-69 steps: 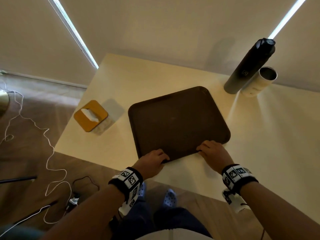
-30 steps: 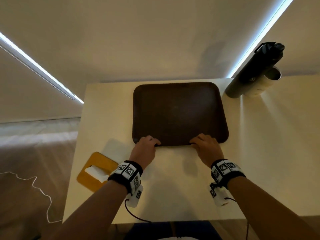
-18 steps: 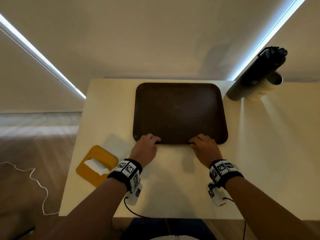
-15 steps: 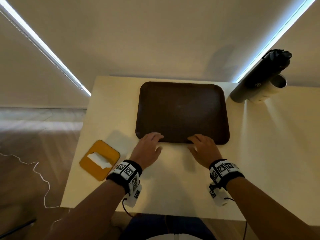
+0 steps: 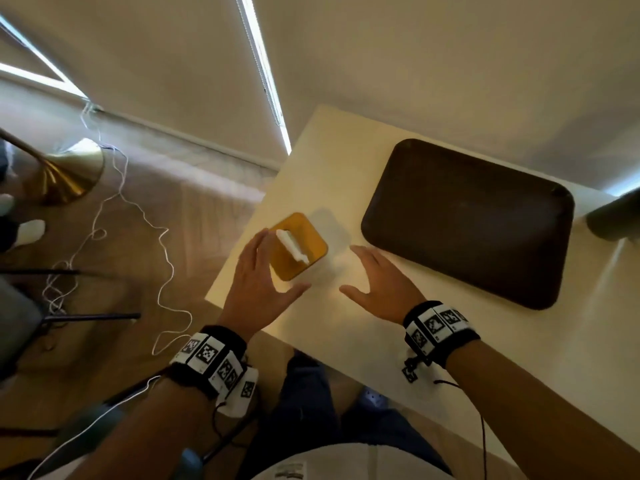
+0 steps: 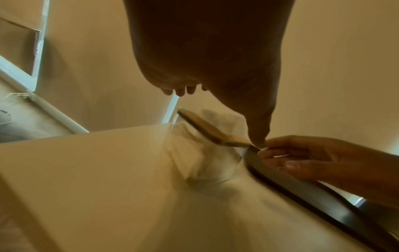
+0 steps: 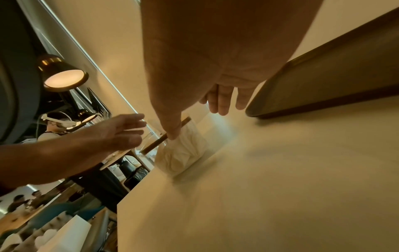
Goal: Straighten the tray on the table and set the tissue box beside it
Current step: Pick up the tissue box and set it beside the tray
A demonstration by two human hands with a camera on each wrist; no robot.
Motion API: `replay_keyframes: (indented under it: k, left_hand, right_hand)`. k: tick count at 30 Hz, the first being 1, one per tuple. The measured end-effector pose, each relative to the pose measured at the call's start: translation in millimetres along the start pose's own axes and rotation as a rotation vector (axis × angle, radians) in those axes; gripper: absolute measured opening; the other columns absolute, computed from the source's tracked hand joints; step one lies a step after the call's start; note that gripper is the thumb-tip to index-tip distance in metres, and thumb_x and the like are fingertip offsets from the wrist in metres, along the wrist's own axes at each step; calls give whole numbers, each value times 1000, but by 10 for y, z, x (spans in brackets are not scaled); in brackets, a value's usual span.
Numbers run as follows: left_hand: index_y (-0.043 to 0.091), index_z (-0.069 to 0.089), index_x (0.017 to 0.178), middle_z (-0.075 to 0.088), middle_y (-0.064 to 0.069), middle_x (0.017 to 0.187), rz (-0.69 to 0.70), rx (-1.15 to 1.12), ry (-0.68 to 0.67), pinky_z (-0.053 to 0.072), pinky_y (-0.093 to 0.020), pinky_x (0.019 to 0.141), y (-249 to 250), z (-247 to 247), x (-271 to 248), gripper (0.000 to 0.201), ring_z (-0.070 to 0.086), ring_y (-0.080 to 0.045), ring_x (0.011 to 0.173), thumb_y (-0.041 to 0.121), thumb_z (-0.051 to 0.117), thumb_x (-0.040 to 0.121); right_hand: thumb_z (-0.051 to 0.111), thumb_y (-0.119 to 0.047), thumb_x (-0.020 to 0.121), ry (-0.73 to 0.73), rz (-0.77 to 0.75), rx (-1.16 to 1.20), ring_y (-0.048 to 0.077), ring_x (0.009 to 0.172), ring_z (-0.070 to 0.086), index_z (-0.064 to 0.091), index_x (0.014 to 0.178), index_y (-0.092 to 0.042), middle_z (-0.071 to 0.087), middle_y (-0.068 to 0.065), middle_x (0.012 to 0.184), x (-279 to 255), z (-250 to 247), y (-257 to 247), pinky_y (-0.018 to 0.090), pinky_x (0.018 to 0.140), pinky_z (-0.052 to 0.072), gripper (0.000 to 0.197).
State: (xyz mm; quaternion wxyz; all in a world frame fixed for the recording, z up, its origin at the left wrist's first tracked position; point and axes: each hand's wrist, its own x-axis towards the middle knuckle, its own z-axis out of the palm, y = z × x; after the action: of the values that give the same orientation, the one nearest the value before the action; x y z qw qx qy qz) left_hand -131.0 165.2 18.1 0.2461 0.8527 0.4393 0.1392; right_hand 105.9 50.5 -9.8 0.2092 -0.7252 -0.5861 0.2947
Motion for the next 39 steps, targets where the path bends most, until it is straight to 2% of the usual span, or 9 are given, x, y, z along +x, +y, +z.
replay_keyframes:
  k: [3,6,8,11,16,23,28,33,39]
  left_hand:
    - [18,1,159,9,-8,166,-182,-41,-146,24,-50,121,-258,39,108,137,11,-27,153,75,79,61]
    - [24,-6,159,5,-3,167,-182,-59,-246,26,-50,120,-432,101,257,143,10,-25,153,77,80,58]
    - [24,-4,159,11,-2,163,-131,-62,-269,33,-49,116,-517,122,350,140,18,-26,150,75,80,58]
    - [20,3,159,20,-6,157,-57,-61,-284,42,-47,110,-612,128,477,136,30,-28,144,71,81,61]
    - [15,11,158,26,-8,154,75,-105,-295,44,-45,108,-687,76,912,132,34,-27,140,65,84,60]
    - [12,16,156,30,-10,149,198,-139,-290,48,-48,104,-575,132,1977,133,36,-28,136,62,87,55]
    - [9,17,156,31,-13,150,248,-118,-298,47,-45,106,-442,267,2690,134,36,-30,137,62,88,55]
    - [11,14,157,29,-11,152,241,-139,-336,44,-44,108,-375,389,3134,136,34,-29,139,59,90,56]
    - [13,13,157,30,-12,151,265,-133,-351,45,-55,107,-373,516,3389,137,34,-32,139,65,86,54]
  right_hand:
    - [66,-49,87,-48,13,21,21,138,34,21,152,-16,31,7,156,257,132,-145,31,106,30,86]
    - [68,-51,84,-102,72,29,21,139,34,13,154,-20,28,5,158,480,219,-206,36,107,34,94]
    - [69,-53,83,-123,119,56,20,137,37,12,154,-22,32,4,157,592,253,-231,38,107,36,96]
    - [70,-52,82,-85,134,84,20,131,46,22,152,-23,44,3,151,698,308,-251,37,105,39,89]
    - [72,-44,83,-14,167,129,17,126,49,29,150,-20,50,4,145,912,187,-275,25,99,35,83]
    - [72,-39,85,98,209,117,21,128,47,28,150,-17,49,9,145,1531,-316,-106,35,105,37,82]
    - [72,-41,84,143,263,161,23,130,47,26,151,-19,47,10,146,1966,-620,129,45,107,39,84]
    - [71,-46,83,161,325,174,23,128,48,26,150,-24,50,7,144,2286,-769,353,50,105,40,84]
    - [71,-49,82,159,382,191,22,129,47,26,150,-26,49,6,145,2446,-808,509,50,106,39,84]
